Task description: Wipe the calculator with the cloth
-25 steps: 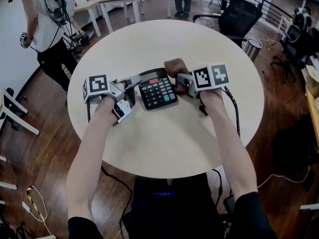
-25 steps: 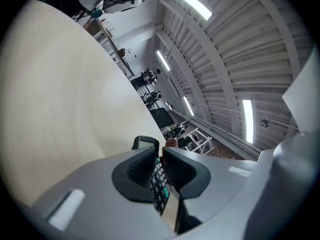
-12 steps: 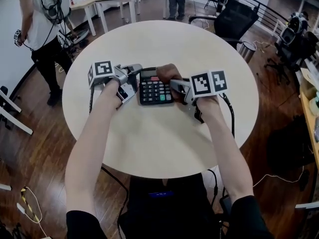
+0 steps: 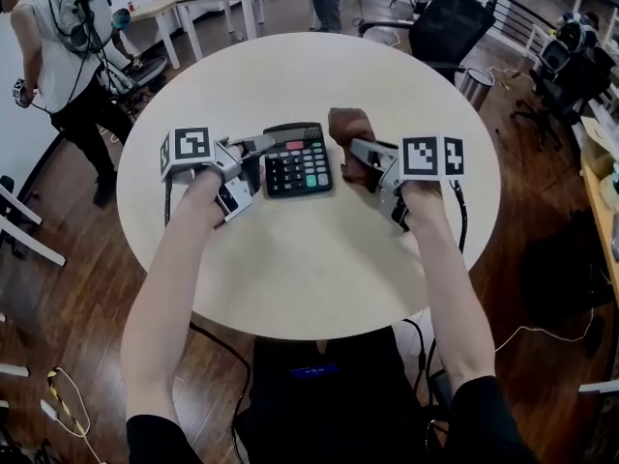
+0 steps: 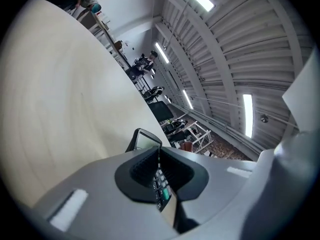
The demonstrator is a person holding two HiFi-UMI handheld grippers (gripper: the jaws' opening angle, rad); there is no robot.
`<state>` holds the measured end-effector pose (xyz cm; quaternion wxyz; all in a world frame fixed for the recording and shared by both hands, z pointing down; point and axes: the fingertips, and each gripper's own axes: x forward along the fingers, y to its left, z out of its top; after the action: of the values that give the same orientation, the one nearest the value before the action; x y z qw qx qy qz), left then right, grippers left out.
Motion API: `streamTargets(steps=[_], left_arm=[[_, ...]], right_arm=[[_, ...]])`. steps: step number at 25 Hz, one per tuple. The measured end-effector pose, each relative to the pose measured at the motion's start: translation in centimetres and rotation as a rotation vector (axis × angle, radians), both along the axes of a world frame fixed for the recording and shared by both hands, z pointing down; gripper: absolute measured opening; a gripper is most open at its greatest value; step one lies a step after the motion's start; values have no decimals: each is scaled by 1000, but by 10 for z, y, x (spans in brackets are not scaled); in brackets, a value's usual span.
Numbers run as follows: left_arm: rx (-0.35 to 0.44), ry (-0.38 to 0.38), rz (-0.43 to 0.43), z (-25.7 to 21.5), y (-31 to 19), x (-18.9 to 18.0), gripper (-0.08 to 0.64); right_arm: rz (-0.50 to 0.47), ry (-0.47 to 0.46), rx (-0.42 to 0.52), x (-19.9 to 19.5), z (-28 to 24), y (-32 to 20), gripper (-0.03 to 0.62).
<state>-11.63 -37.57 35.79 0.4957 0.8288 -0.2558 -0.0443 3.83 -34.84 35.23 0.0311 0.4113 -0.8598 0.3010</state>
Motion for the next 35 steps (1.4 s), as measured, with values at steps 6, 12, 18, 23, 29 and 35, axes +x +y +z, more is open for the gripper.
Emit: streamTargets(steps=[6, 12, 18, 23, 29, 35], left_arm=[[-3, 10, -17, -4, 3, 0, -2], [-8, 22, -24, -5, 7, -7, -2], [-28, 44, -66, -3, 0, -4, -2], [-32, 46, -91, 2, -6, -7, -2], [-17, 24, -103, 5, -27, -14, -2], [1, 22, -104, 8, -33, -4, -2]], right_arm=[[-28, 10, 4, -17, -3, 7, 64], [-52, 21, 10, -38, -5, 15, 64], [-98, 8, 1, -53, -4, 26, 64], [-84, -37, -2, -52, -3, 30, 64], [-31, -81, 8, -39, -3, 25, 64], [-34, -96, 11, -31, 2, 32, 64]])
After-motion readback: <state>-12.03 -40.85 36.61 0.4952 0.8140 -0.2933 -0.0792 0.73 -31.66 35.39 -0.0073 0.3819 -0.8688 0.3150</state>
